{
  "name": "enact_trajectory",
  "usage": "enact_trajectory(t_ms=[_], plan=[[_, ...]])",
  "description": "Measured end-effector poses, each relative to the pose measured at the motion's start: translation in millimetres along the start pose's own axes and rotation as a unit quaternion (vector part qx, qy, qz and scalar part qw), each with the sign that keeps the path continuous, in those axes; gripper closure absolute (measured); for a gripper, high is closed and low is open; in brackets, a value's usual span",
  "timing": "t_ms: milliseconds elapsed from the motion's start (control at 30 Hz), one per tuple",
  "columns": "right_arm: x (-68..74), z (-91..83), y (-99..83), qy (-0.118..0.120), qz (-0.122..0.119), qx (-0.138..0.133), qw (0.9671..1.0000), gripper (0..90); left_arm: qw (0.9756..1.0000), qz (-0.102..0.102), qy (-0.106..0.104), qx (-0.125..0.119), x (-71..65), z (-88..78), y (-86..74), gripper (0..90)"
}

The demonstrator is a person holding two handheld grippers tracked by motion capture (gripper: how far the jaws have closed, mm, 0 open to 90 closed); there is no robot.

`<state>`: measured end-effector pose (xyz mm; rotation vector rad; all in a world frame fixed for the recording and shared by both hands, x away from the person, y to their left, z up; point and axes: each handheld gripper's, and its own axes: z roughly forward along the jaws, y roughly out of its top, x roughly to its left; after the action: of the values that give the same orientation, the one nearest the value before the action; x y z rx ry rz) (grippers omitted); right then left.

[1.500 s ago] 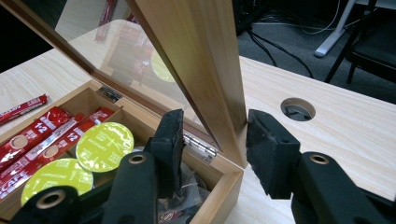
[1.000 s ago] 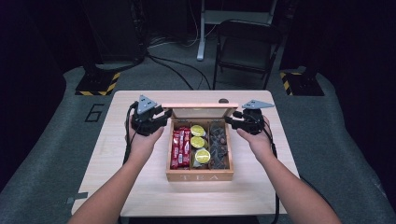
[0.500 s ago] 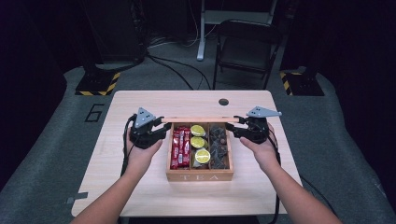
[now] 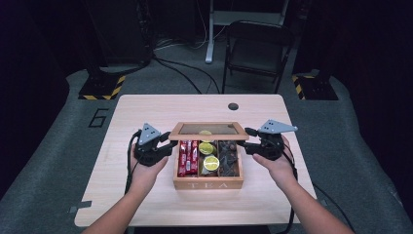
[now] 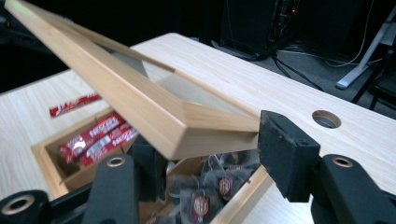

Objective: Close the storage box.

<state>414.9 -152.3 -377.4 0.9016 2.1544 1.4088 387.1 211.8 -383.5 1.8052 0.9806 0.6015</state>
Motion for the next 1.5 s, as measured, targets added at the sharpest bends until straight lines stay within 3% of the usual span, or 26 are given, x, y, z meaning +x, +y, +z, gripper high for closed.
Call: enact_trajectory(t_ms=[100, 233, 333, 500, 533, 567, 800, 1300, 1500], plan=[[7.1, -5.3, -3.5, -0.001, -0.029, 0.002, 0.9996, 43.9, 1.0, 0.005, -0.001, 0.004, -1.5, -1.2, -4.8, 61.6], [14.3, -10.1, -10.6, -0.005, -0.044, 0.003, 0.999, 43.2, 1.0, 0.001, -0.005, 0.003, -3.5, -2.0, -13.7, 61.6], [17.1, -12.4, -16.3, -0.003, -0.048, 0.001, 0.9989, 43.5, 0.9999, 0.013, 0.0, 0.006, -5.9, -3.2, -19.2, 63.1], [21.0, -15.3, -24.7, -0.002, -0.045, 0.002, 0.999, 43.4, 0.9998, 0.012, -0.011, 0.008, -6.7, -6.1, -27.7, 63.2], [20.9, -15.8, -26.2, 0.001, -0.053, 0.001, 0.9986, 43.4, 0.9998, 0.014, -0.012, 0.004, -7.1, -6.9, -29.7, 63.0], [22.9, -16.2, -27.8, -0.001, -0.045, 0.001, 0.999, 43.4, 0.9997, 0.018, -0.016, 0.005, -7.8, -8.1, -31.3, 62.5], [27.5, -16.4, -39.5, -0.003, -0.055, 0.01, 0.9984, 42.9, 0.999, 0.041, -0.015, 0.009, -17.6, -13.9, -39.7, 55.1], [37.5, -19.1, -62.0, -0.002, -0.056, 0.024, 0.9981, 42.4, 0.9989, 0.029, -0.026, 0.025, -21.3, -10.4, -65.4, 54.7], [41.9, -24.7, -74.4, 0.031, -0.05, 0.039, 0.9975, 41.0, 0.9977, 0.02, -0.036, 0.054, -22.6, -7.2, -80.8, 54.6]])
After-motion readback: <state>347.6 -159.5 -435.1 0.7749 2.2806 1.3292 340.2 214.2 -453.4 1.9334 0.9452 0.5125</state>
